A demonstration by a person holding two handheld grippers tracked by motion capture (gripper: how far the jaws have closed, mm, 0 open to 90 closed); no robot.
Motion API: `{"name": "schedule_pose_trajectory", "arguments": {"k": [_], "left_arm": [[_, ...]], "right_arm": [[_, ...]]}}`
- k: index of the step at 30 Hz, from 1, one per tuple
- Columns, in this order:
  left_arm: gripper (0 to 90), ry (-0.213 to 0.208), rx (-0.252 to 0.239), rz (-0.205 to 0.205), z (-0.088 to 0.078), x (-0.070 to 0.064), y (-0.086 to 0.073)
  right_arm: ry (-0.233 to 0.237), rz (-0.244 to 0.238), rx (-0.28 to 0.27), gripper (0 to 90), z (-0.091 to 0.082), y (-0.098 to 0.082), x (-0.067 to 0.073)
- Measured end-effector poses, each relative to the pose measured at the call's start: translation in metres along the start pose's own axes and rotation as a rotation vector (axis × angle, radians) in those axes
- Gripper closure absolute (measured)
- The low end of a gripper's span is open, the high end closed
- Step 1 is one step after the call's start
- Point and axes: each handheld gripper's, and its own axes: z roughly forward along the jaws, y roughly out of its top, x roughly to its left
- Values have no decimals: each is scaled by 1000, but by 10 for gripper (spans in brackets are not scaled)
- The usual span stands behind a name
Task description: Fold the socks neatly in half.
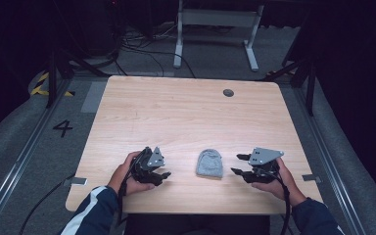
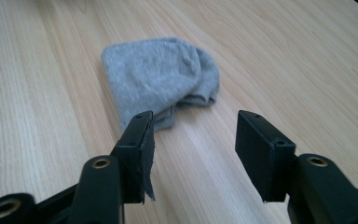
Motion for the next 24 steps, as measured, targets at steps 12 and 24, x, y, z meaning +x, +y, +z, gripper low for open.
{"name": "schedule_pose_trajectory", "arguments": {"k": [12,24], "left_arm": [[326,41,15,-37,-10,4,-20],[253,121,16,-135,-31,16,-53]], "right_arm": [[-57,80,30,338,-17,-29,-9],[-119,158,62,277,-36,-61,-19]]}}
